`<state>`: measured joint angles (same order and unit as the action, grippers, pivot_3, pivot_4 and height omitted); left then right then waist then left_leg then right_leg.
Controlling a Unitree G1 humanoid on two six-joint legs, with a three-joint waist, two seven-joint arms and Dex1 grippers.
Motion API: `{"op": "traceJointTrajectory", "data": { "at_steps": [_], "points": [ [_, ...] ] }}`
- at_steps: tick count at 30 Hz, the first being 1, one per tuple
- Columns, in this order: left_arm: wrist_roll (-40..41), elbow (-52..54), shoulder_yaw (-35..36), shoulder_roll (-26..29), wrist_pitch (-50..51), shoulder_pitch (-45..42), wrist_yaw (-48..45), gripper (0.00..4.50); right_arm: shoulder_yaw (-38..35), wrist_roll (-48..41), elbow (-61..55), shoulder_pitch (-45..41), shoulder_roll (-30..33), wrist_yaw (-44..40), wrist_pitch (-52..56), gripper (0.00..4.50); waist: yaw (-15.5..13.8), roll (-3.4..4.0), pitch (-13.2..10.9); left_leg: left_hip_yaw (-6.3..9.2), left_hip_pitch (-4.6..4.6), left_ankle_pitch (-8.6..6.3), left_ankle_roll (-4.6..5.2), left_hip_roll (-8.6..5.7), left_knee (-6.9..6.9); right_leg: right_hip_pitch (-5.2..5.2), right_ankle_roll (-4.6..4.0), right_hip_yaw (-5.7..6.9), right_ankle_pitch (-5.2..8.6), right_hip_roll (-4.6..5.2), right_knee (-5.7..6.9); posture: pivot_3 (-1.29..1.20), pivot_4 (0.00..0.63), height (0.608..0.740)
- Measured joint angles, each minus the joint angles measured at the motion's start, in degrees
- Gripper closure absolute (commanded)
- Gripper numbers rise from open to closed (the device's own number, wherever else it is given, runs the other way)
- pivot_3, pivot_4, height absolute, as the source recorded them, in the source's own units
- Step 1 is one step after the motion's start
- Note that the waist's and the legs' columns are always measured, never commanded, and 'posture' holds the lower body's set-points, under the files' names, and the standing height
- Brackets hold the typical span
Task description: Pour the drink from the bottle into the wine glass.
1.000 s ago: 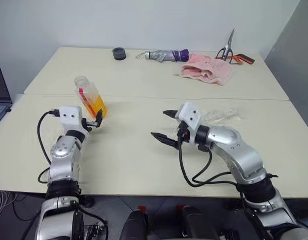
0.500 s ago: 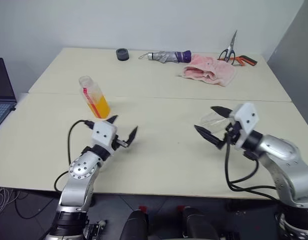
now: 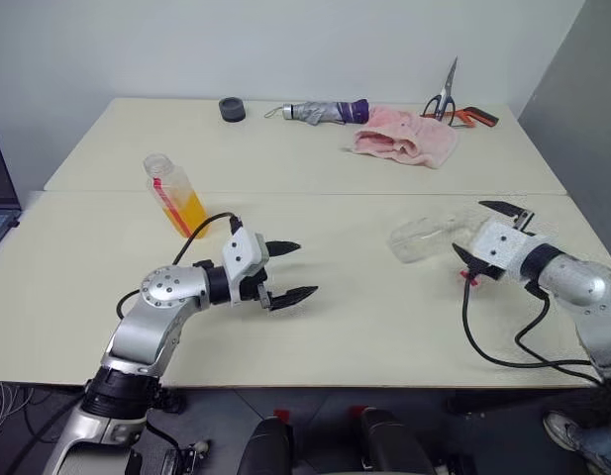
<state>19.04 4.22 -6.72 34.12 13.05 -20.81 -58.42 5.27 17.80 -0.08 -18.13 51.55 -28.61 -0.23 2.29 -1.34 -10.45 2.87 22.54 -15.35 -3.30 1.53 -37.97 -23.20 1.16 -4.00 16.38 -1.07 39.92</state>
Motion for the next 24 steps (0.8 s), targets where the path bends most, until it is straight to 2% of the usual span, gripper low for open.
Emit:
{"op": "traceJointTrajectory", "data": {
  "at_steps": [8,21,24],
  "points": [
    [2.9,-3.2,0.2,-3.0,1.9,-4.1,-2.5,0.02,9.2,14.2,19.3,-9.0,-1.0,8.8,-14.0,0.0,0.1,0.01,0.0,0.0,0.05,0.0,0.0,0.0,0.0,-0.06,-0.02,-0.03,-0.01,0.03,0.03,0.0,0.15,0.74],
    [3.5,-2.6,0.2,-3.0,4.4,-4.4,-3.5,0.02,14.7,24.8,34.0,-18.4,-6.1,21.0,-21.3,0.0,0.2,0.01,0.0,0.03,0.07,0.0,0.0,-0.03,-0.01,-0.06,-0.02,-0.02,-0.01,0.1,0.04,0.0,0.15,0.74],
    [3.5,-2.6,0.2,-3.1,4.5,-4.4,-3.4,0.0,15.5,26.2,36.9,-19.1,-6.9,23.9,-21.7,0.56,0.2,0.01,0.0,0.02,0.07,0.0,-0.01,-0.03,-0.01,-0.06,-0.03,-0.02,-0.02,0.1,0.05,0.0,0.15,0.74]
  ]
}}
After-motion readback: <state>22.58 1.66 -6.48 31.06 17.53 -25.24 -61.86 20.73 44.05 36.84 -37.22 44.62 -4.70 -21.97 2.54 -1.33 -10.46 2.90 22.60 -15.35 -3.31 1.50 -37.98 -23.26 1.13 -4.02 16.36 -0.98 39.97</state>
